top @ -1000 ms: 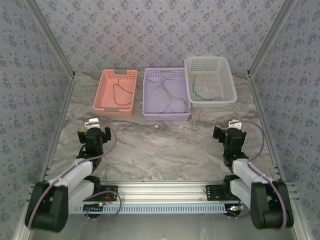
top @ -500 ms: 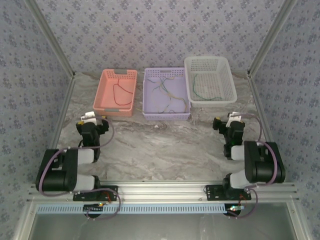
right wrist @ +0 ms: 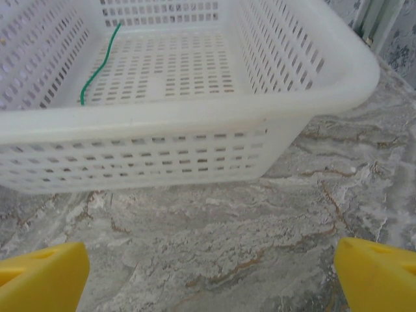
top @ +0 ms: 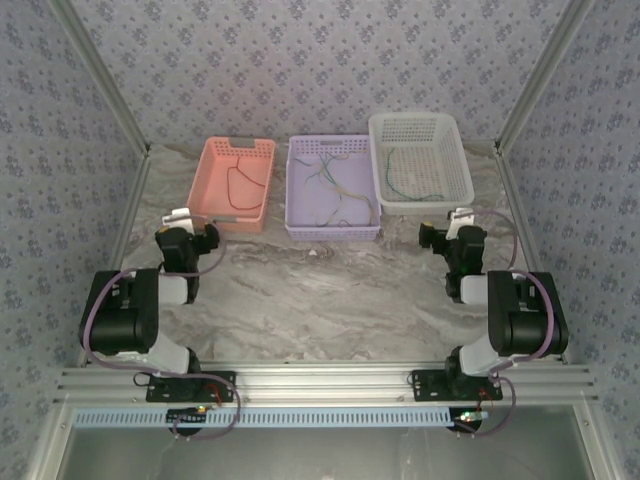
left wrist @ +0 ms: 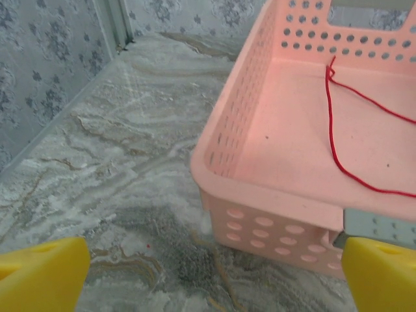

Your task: Untangle the cables

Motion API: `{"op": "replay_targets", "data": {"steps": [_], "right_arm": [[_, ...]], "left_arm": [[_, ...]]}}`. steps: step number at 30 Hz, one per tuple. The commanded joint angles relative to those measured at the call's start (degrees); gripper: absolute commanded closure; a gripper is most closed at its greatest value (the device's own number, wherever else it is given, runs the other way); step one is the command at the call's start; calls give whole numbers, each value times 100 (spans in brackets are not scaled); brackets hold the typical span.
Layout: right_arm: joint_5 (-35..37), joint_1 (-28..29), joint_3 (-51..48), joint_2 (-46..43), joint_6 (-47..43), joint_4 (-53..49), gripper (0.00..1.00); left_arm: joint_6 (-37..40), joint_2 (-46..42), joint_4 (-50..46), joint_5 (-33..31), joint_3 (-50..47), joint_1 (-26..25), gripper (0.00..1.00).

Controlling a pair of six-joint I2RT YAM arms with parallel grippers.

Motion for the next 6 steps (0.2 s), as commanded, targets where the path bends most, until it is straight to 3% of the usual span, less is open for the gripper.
{"op": "replay_targets", "data": {"steps": [1,6], "right_arm": [[219,71,61,71,-124,-156,1],[351,116,62,78,-118,-156,1]], "left_arm": [[-21,-31,-137,154,21,25,1],[-25,-28,-153,147,30,26,1]]}}
